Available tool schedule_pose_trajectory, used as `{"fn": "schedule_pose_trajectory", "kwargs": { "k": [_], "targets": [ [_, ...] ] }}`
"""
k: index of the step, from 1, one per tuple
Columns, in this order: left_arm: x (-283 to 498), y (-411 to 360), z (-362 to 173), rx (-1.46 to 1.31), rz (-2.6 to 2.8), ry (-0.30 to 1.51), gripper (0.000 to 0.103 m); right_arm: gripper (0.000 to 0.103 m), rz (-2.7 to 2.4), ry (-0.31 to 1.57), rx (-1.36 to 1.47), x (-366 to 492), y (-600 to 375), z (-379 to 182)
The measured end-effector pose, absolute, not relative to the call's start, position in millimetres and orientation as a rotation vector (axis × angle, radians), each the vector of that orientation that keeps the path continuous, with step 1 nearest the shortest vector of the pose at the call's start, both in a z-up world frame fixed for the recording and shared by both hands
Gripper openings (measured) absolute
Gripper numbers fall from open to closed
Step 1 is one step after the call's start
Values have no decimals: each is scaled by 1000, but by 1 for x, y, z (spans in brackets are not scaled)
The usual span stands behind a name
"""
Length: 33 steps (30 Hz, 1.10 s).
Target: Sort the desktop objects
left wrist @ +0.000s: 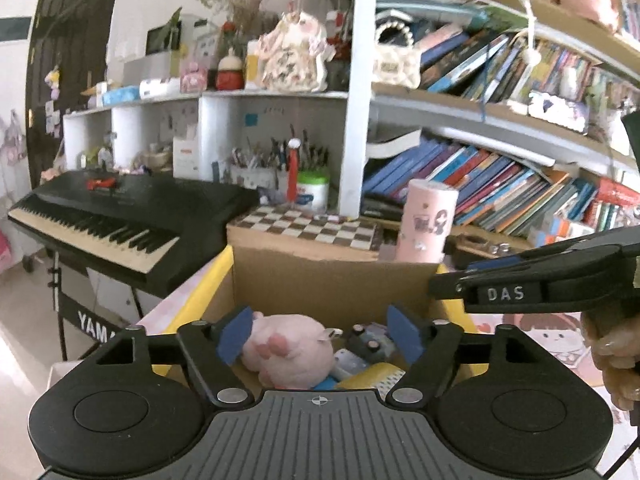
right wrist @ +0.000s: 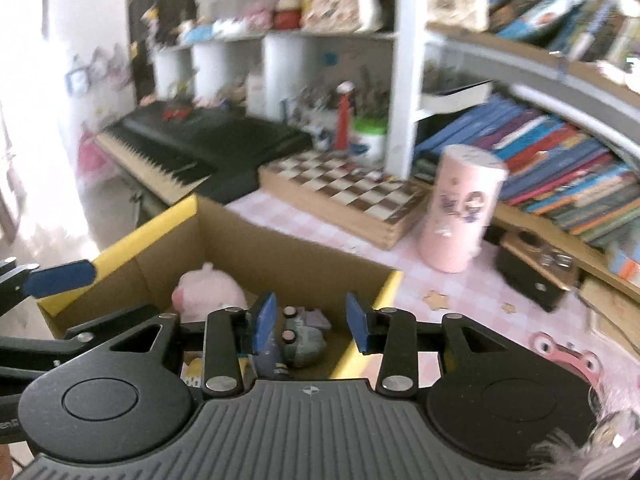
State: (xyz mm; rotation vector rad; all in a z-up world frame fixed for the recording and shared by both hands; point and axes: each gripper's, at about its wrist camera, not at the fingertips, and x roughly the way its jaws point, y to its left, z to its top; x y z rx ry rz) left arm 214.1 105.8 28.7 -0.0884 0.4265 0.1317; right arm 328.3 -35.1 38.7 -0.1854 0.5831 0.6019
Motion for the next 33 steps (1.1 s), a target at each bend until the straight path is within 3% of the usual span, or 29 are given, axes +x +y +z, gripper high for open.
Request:
{"fn": "schedule_pose_trajectory", "kwargs": {
  "k": [10,28,33],
  "targets": [
    [168,100,30,-97,97,395,90,40,444,502,-97,265,-76,44],
    [83,80,16,-17,70,395,91,47,182,502,-63,144,-120,15],
    [64,74,14,-1,53,395,97,50,138,502,-48,112,-126,9]
  ]
}}
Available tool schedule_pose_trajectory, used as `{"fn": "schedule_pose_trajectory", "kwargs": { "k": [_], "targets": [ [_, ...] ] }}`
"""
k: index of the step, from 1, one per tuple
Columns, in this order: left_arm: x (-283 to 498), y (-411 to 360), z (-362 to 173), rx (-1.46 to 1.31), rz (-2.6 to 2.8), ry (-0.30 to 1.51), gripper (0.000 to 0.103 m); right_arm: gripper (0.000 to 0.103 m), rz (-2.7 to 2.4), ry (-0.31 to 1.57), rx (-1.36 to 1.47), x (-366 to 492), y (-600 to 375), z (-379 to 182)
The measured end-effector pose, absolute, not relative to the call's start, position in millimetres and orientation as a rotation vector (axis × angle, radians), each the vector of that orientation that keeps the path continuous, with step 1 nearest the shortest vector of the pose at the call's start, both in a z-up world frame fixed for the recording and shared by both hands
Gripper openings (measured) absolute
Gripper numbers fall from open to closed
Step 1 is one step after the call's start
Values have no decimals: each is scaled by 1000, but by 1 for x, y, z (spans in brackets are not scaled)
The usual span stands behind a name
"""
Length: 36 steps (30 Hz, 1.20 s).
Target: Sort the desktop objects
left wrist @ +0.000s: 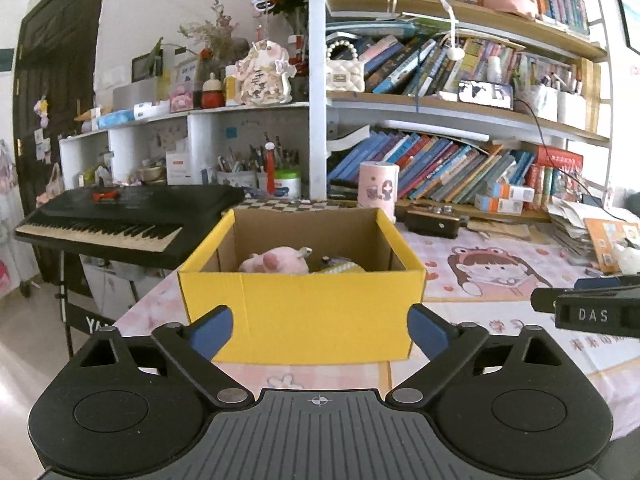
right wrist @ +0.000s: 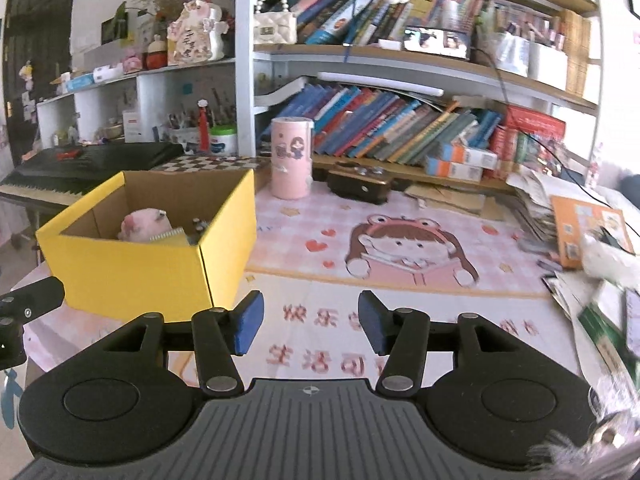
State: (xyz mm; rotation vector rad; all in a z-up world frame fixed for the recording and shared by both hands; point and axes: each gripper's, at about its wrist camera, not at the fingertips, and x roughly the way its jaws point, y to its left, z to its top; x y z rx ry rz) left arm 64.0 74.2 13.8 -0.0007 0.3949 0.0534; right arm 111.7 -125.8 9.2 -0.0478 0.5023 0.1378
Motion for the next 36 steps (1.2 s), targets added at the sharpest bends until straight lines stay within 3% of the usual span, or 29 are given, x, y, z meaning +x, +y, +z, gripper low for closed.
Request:
{"fn": "schedule_pose_trajectory", "kwargs": {
  "k": [18,36],
  "targets": [
    [25,46,-7,31,-52,466,99,62,52,573,-12,38,-143,-18],
    [25,31,-11,50,-56,513,103,95,8,617,15,24,-160,-22]
  ]
}}
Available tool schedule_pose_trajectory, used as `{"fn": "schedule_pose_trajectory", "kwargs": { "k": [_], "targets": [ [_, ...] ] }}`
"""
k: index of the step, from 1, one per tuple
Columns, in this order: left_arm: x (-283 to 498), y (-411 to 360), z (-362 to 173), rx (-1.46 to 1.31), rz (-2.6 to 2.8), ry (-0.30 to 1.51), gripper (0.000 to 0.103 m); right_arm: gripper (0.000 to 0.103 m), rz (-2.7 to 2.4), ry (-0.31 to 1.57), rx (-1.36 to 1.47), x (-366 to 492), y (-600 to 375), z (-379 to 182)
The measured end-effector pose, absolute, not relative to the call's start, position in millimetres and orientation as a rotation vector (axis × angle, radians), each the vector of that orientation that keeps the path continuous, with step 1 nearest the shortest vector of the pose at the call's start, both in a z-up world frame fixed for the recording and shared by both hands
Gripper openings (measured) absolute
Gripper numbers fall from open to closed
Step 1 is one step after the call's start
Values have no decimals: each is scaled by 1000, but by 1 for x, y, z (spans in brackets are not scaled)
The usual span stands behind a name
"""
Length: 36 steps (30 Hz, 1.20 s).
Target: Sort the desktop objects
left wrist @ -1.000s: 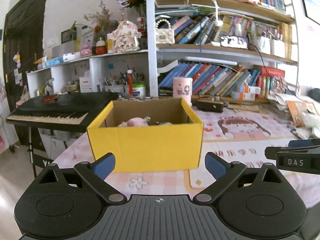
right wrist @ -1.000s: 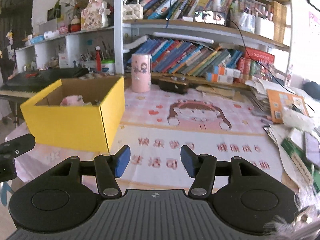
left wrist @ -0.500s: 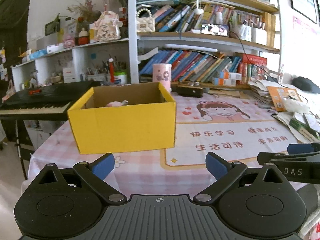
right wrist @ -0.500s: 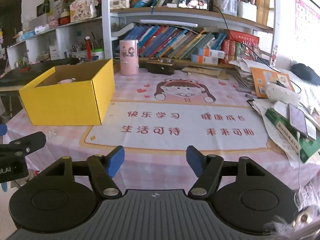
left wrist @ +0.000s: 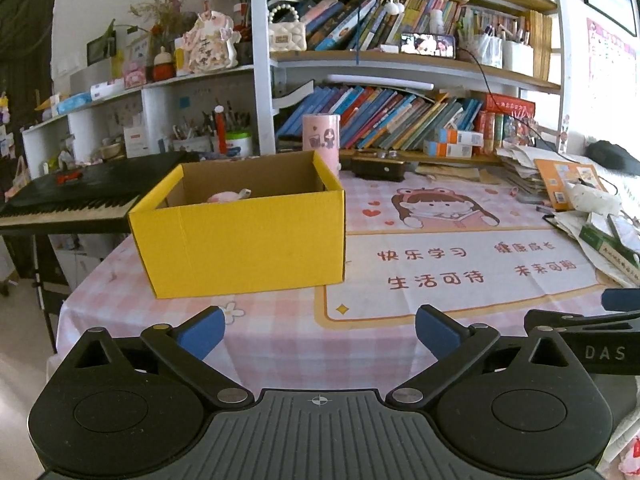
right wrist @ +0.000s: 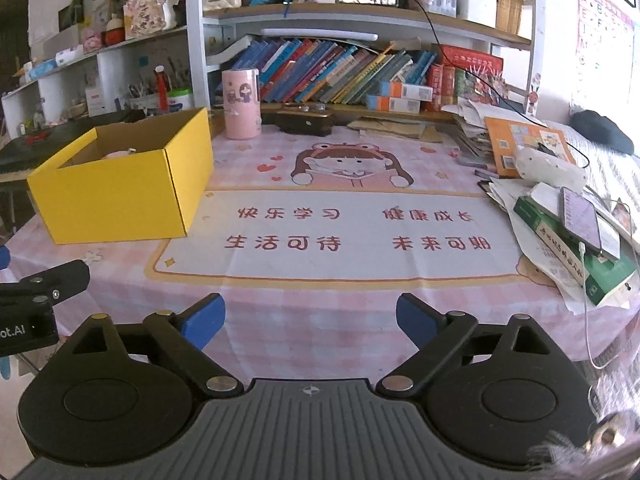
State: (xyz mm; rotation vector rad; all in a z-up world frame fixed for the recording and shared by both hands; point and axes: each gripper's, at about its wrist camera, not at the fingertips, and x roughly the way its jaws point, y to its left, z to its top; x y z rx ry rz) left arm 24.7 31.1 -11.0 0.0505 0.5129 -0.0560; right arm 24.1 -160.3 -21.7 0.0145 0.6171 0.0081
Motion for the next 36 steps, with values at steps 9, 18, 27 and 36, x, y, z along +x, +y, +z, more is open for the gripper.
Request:
{"fn": "schedule_pose_trajectory", "kwargs": {
  "k": [9,18,27,36],
  "targets": [
    [27,28,-14,58,-61,536,103,103,-7,623,29,19,-166,-23],
    [28,25,-15,56,-74,551,103,103,-26,632,36,17,-170,-23],
    [30,25,-15,53,-84,550,103,103,-25,636,29,20,-169,-23],
    [31,25,-14,43,-97,538,103,103,-26,638,28,22,-169,-23]
  ]
}}
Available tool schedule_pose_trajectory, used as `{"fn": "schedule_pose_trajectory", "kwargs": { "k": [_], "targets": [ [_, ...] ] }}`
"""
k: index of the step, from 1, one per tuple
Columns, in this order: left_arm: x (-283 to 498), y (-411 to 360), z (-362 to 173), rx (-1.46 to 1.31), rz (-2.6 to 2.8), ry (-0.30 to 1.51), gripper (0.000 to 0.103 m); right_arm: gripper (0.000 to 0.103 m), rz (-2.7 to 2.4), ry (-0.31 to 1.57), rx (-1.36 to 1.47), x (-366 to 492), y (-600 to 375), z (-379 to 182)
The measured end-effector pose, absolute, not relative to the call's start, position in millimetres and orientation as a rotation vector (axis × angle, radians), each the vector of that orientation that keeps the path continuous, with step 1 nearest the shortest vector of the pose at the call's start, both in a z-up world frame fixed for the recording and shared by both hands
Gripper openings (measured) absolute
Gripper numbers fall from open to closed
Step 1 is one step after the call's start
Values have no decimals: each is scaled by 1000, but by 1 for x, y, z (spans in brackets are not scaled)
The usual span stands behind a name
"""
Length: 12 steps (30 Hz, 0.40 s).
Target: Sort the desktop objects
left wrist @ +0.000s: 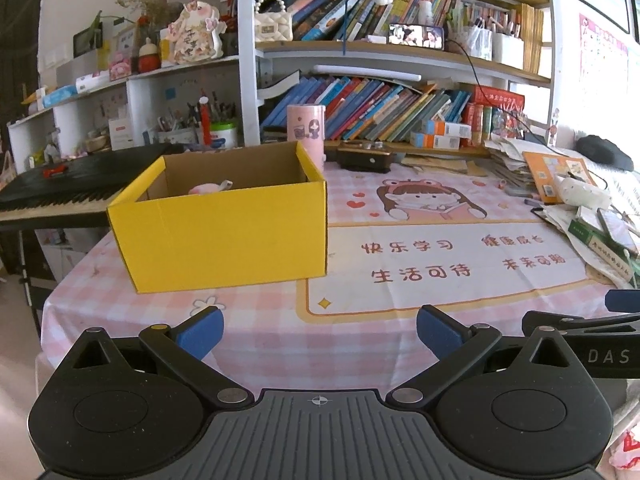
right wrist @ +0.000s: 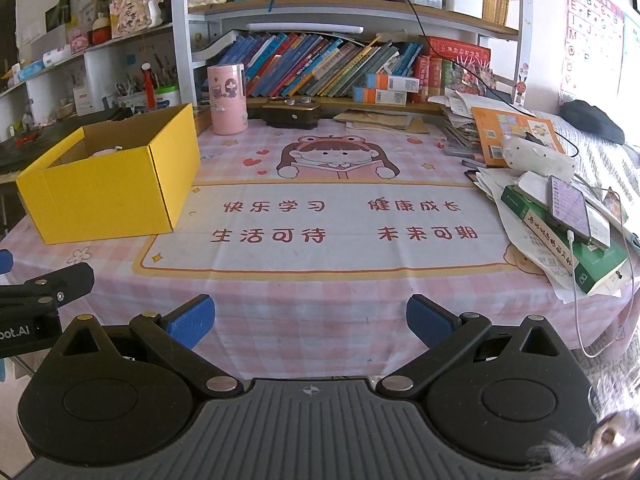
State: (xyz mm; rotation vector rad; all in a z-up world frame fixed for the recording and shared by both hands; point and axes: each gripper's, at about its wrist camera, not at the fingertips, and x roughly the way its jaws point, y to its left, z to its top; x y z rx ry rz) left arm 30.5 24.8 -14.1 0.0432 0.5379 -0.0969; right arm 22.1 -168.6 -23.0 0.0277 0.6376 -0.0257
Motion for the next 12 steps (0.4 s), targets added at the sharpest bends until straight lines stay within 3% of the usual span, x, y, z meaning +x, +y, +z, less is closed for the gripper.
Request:
{"fn": "schedule_pose_trajectory", "kwargs": {
  "k": [12],
  "targets": [
    [38,25,-13,47,-75,546,103,103,-24,650,29,29,-170,-26]
  ]
}}
